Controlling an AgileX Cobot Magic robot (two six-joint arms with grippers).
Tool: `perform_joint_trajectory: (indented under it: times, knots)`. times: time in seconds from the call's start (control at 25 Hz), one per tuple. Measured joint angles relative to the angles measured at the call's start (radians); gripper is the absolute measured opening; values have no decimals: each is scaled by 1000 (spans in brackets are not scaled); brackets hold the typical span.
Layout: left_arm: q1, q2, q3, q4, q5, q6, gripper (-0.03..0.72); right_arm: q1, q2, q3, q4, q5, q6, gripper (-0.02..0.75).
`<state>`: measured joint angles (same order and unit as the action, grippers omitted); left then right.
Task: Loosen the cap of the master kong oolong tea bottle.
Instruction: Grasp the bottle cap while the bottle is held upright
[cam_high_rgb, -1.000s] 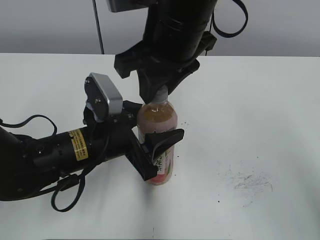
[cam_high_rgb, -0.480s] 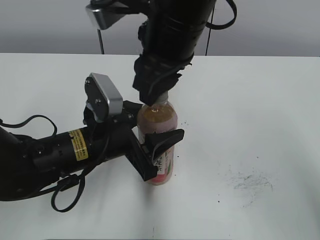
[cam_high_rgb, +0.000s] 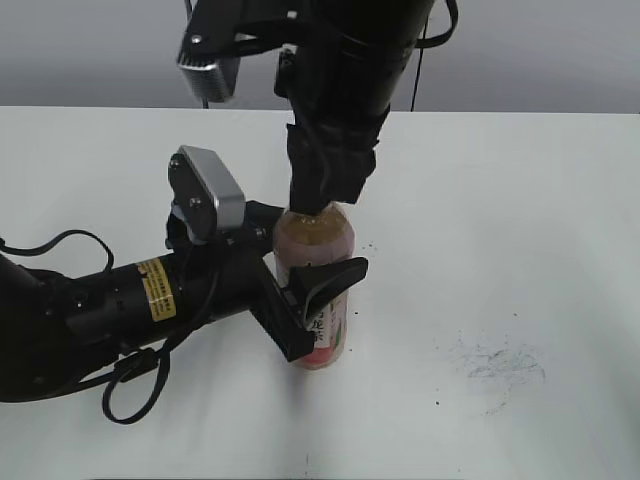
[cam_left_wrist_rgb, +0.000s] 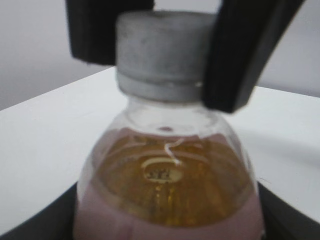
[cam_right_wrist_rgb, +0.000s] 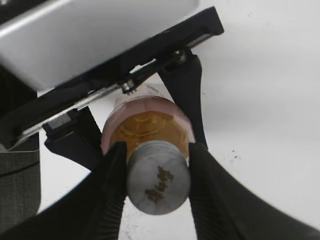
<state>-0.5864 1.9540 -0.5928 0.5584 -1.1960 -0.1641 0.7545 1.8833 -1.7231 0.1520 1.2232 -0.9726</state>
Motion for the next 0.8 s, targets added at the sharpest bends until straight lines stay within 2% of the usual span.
perform_joint_trajectory:
  times: [0.52,0.8]
  knots:
    - [0,0,0,-3,0,4,445,0,-2,-2,19,5,-697,281]
    - [0,0,-1,-6,0,4,445,0,-5,-4,-12,5,-1101,281]
